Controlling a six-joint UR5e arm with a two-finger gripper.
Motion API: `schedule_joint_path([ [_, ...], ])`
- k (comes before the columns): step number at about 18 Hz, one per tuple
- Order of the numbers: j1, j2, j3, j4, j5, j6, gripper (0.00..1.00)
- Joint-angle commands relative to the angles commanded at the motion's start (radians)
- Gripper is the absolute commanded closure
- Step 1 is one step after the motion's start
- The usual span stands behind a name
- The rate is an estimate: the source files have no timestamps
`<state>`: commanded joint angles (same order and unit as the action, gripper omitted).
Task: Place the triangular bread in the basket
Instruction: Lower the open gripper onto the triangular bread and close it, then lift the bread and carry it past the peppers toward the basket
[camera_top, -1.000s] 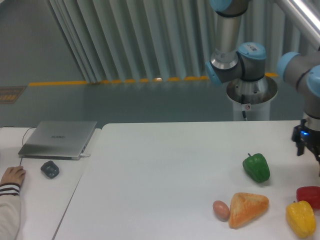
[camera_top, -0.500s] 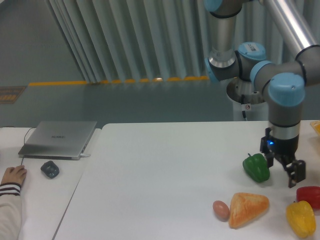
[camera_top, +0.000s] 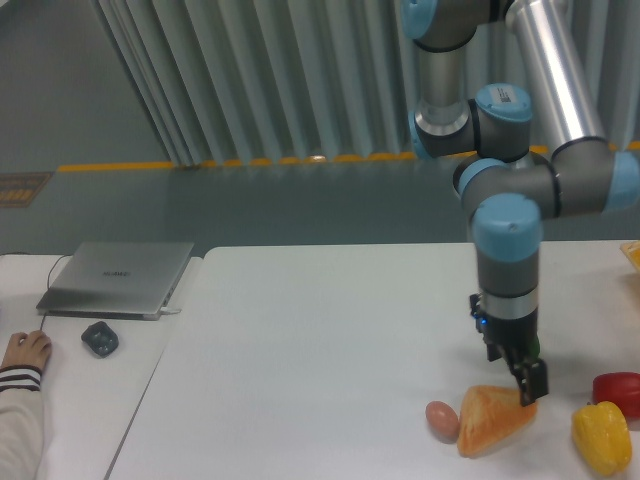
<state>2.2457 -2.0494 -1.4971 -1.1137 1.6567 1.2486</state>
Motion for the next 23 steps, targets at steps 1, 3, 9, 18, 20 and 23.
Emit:
schedule_joint_path([
  [1, -0.002, -0.008, 0.0, 0.002, 0.0, 0.005, 0.0],
  [3, -0.003, -0.025, 0.0, 0.027, 0.0, 0.006, 0.0],
  [9, -0.006, -0.043, 0.001, 0.084, -0.002, 0.009, 0.0],
  [18, -0.015, -0.054, 0.0, 0.086, 0.028, 0.009, 0.4],
  [20, -0.015, -0.051, 0.0, 0.086, 0.029, 0.008, 0.61],
  [23, -0.015, -0.048, 0.0, 0.084, 0.028, -0.001, 0.79],
])
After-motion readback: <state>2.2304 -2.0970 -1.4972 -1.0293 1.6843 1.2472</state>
